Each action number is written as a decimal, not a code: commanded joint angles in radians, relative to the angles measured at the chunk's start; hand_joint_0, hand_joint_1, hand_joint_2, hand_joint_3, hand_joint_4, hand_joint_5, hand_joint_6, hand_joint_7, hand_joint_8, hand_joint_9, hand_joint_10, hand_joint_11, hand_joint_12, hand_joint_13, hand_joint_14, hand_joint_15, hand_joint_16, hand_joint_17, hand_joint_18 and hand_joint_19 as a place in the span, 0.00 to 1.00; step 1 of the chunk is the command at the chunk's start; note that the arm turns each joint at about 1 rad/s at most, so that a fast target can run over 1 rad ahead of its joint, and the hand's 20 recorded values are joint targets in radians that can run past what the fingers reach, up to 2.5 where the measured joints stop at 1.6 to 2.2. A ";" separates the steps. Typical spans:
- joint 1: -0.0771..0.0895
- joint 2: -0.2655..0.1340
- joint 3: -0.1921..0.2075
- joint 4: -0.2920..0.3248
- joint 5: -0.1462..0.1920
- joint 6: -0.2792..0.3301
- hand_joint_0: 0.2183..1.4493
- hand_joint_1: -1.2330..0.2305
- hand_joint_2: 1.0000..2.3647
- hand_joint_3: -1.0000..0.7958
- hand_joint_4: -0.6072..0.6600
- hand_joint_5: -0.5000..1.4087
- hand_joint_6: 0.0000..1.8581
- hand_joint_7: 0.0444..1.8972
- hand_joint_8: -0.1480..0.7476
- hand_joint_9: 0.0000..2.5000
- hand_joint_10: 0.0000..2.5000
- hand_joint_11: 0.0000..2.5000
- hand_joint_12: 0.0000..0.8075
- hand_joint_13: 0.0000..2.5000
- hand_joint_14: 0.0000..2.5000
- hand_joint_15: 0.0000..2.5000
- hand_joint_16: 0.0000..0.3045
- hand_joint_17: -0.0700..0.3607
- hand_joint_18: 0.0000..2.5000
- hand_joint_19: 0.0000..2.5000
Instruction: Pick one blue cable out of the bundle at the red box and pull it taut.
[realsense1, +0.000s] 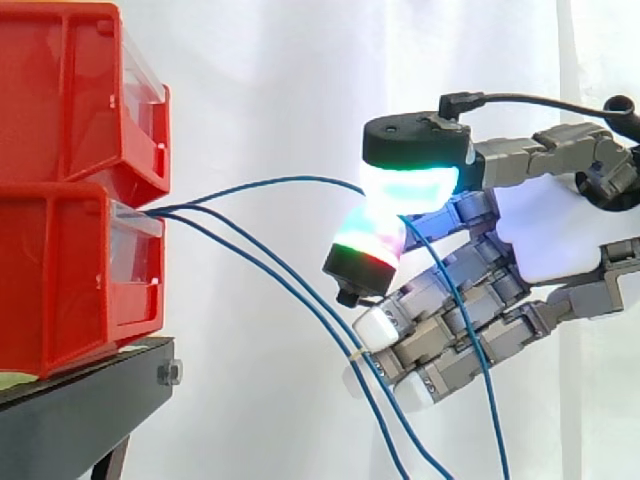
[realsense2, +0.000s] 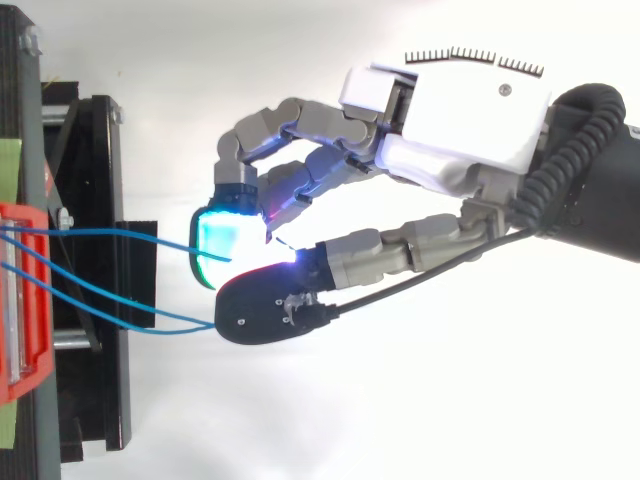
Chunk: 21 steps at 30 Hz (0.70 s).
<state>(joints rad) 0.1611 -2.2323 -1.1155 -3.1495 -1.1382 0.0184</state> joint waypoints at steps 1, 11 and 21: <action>0.000 -0.001 0.000 0.000 0.000 0.000 0.30 0.34 0.01 0.55 0.56 0.18 0.47 0.65 0.59 0.30 0.00 0.14 0.55 0.18 0.00 0.06 0.25 0.56 0.17 0.10; -0.002 0.000 -0.001 0.000 0.000 0.000 0.29 0.38 0.00 0.53 0.57 0.18 0.47 0.63 0.60 0.30 0.00 0.16 0.55 0.18 0.00 0.06 0.25 0.56 0.17 0.11; -0.002 0.000 -0.026 0.037 0.000 0.000 0.28 0.39 0.00 0.51 0.57 0.18 0.46 0.61 0.61 0.30 0.00 0.17 0.55 0.17 0.00 0.07 0.25 0.56 0.16 0.11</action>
<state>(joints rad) 0.1601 -2.2322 -1.1385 -3.1225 -1.1382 0.0185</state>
